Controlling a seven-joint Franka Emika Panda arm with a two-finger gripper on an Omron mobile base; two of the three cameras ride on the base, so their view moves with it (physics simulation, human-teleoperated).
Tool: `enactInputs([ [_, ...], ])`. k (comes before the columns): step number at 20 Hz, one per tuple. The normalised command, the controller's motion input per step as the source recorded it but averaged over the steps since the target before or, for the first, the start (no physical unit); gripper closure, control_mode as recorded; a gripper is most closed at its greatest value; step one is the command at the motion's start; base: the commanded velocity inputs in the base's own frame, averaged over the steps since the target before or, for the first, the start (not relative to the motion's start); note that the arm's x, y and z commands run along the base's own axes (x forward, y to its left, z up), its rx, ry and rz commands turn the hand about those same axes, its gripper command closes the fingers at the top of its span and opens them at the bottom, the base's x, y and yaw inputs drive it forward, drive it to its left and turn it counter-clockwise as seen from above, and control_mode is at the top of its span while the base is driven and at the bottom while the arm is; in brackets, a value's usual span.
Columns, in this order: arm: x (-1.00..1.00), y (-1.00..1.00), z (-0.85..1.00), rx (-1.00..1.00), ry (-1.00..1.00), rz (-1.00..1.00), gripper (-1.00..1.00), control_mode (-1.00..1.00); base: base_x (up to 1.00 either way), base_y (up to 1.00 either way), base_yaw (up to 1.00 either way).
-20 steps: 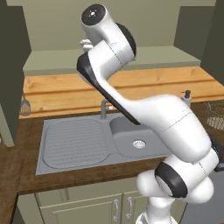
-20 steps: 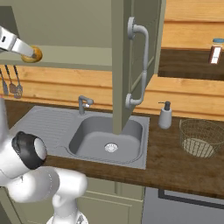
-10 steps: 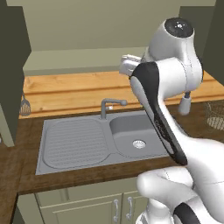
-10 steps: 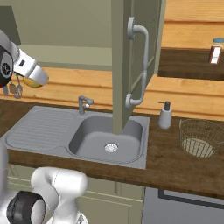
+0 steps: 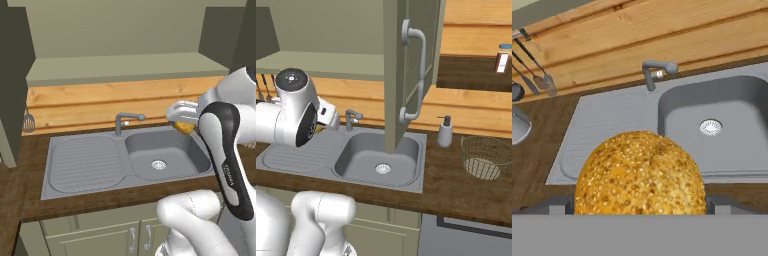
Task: Open the cabinet, pick up the bread from the cabinet and place it in the basket. Then move the basket to the dining counter.
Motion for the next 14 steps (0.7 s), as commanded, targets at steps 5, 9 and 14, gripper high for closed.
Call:
enactInputs([
  [5,0.04,-0.31,-0.72,-0.20,0.19,-0.08,1.00,-1.00,0.00,0.00,0.00],
  [9,0.00,-0.26,-0.76,-0.24,0.15,-0.30,1.00,-1.00,0.00,0.00,0.00],
  [14,0.08,-0.40,-0.34,-0.05,0.01,-0.12,1.00,-1.00,0.00,0.00,0.00],
])
